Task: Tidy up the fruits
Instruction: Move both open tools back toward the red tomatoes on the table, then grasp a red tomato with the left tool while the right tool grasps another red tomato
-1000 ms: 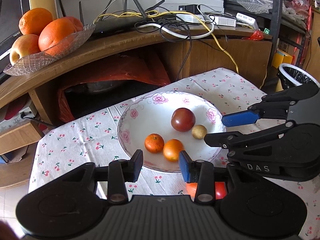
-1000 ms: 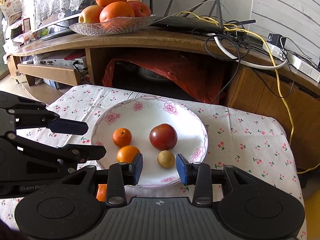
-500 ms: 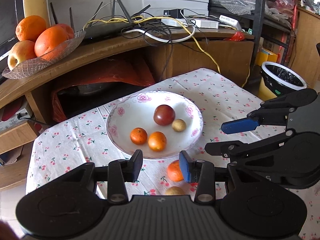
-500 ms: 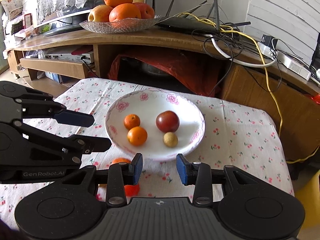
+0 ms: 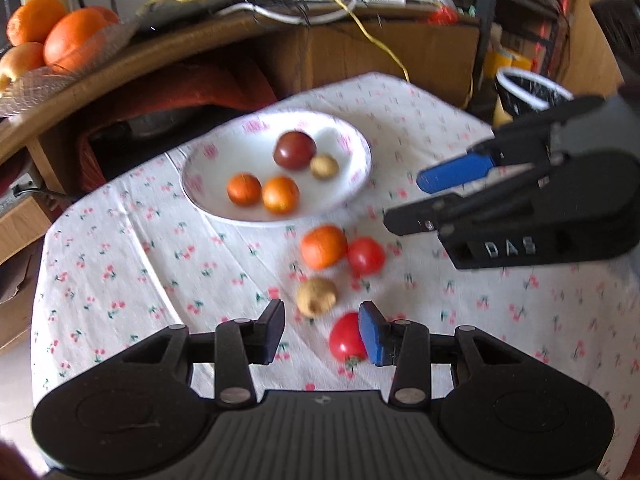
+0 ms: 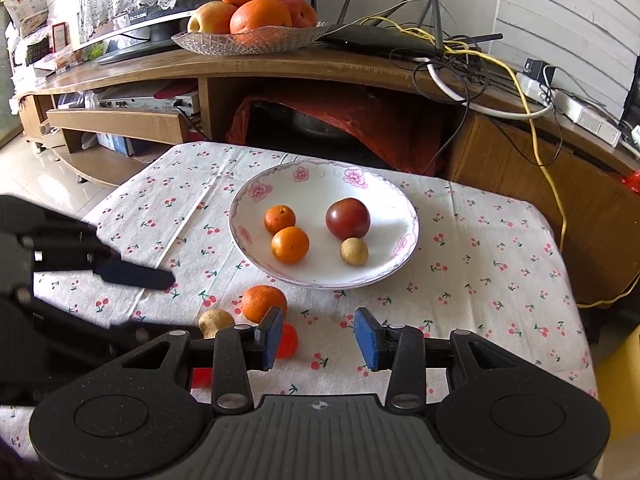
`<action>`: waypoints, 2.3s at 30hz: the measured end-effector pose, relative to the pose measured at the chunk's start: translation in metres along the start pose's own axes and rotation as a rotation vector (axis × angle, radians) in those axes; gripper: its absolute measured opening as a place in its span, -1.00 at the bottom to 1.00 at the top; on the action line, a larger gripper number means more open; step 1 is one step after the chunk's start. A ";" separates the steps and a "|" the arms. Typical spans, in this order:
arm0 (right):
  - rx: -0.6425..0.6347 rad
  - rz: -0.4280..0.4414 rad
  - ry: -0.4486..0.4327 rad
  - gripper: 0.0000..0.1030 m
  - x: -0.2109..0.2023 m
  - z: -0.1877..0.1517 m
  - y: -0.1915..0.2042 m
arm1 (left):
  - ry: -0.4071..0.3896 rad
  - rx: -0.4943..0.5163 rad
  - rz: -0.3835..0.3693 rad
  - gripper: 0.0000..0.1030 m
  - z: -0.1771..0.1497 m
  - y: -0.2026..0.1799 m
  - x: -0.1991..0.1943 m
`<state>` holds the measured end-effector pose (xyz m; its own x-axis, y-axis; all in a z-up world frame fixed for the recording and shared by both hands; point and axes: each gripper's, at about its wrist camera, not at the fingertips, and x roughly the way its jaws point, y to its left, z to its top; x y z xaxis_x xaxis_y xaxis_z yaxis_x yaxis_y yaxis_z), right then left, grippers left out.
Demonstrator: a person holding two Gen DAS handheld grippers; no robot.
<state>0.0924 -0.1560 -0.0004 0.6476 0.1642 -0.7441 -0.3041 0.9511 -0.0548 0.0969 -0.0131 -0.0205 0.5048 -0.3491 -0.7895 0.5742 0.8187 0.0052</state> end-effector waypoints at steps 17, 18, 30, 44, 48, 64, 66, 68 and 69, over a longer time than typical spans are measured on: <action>0.016 0.082 0.056 -0.31 0.016 -0.010 -0.006 | 0.049 0.009 -0.072 0.05 -0.004 -0.015 0.009; 0.019 0.087 0.058 -0.31 0.016 -0.011 -0.006 | 0.053 0.014 -0.074 0.05 -0.005 -0.016 0.010; -0.007 0.132 0.072 -0.31 0.032 -0.013 0.001 | 0.067 0.028 -0.082 0.04 -0.011 -0.026 0.015; -0.035 0.180 0.094 -0.36 0.055 -0.009 -0.002 | 0.059 0.047 -0.070 -0.04 -0.006 -0.031 0.021; -0.035 0.191 0.099 -0.56 0.051 -0.010 -0.003 | 0.066 0.043 -0.069 -0.18 -0.004 -0.033 0.023; 0.041 0.118 0.150 -0.59 0.014 -0.040 -0.034 | 0.088 0.082 -0.085 -0.29 -0.002 -0.048 0.023; 0.043 0.101 0.168 -0.59 0.009 -0.047 -0.035 | 0.088 0.072 -0.093 -0.29 -0.001 -0.045 0.024; 0.047 0.092 0.180 -0.59 0.004 -0.053 -0.035 | 0.088 0.055 -0.105 -0.28 -0.001 -0.042 0.025; 0.053 0.090 0.184 -0.57 0.002 -0.055 -0.036 | 0.086 0.055 -0.107 -0.28 -0.001 -0.042 0.024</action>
<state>0.0664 -0.2039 -0.0364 0.4791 0.2033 -0.8539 -0.3150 0.9478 0.0489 0.0842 -0.0553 -0.0408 0.3831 -0.3910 -0.8369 0.6575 0.7518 -0.0502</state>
